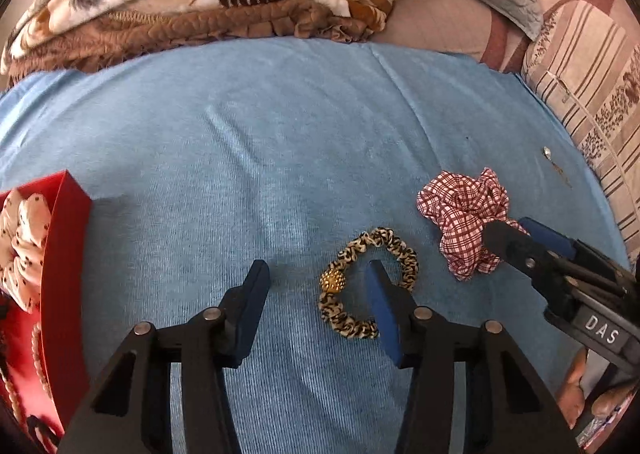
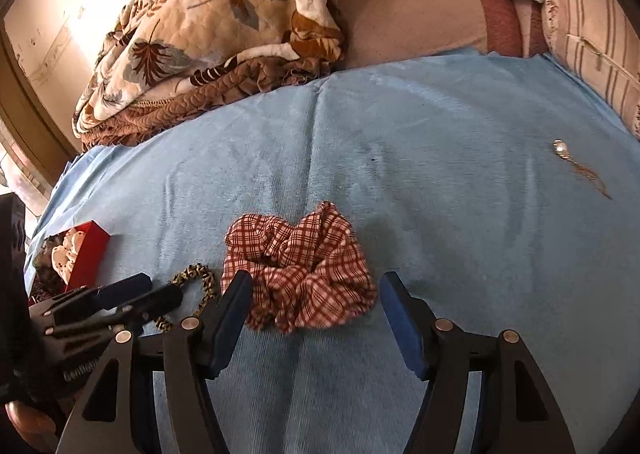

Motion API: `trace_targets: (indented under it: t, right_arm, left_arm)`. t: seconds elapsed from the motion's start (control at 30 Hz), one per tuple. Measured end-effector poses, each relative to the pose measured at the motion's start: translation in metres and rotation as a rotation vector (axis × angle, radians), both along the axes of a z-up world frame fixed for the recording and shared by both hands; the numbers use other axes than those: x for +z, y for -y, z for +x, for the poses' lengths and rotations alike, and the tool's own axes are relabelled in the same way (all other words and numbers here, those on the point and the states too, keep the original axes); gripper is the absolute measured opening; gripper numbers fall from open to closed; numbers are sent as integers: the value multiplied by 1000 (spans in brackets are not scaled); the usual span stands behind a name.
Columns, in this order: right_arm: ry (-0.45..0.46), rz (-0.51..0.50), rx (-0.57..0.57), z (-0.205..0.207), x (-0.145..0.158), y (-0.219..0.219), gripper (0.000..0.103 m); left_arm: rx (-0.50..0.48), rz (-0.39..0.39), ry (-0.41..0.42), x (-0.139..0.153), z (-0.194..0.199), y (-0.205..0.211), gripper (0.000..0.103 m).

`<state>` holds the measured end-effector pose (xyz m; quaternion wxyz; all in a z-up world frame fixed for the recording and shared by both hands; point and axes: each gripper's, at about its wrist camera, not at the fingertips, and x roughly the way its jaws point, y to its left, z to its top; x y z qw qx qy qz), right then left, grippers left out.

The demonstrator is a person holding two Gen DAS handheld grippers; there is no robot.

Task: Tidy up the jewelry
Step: 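Grasp the leopard-print bracelet with the left gripper while the right grasps the red gingham scrunchie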

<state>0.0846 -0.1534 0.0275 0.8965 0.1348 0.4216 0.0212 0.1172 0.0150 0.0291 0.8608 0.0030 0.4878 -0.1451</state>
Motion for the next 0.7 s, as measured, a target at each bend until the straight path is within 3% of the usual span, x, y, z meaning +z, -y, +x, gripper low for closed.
trace_targets:
  t: [0.23,0.27,0.3,0.33,0.37,0.47,0.7]
  right_arm:
    - [-7,-2,-2,10,-10,-3,71]
    - [-8,-7,-4,11,-10,-4,71]
    - [-8,-10,-6,11,-10,-4,70]
    - [-9,-13,-11,12,-9,-5,62]
    - [-16,-12,-11,13,-10,-6,47]
    - [-34,0,-1,14,-10,-8,21]
    - [-24,7,15,-5,7,-14,17]
  left_arm:
    - [10,9,15,-1,1,5,49]
    - [15,25,21,-1,0,6,44]
    - [20,36,23,0,0,7,30]
    - [26,44,23,0,0,7,23]
    - [26,35,15,1,0,6,13]
    - [27,-6,-16,5,-2,2,12]
    - [16,-55,2,34,-29,-4,12]
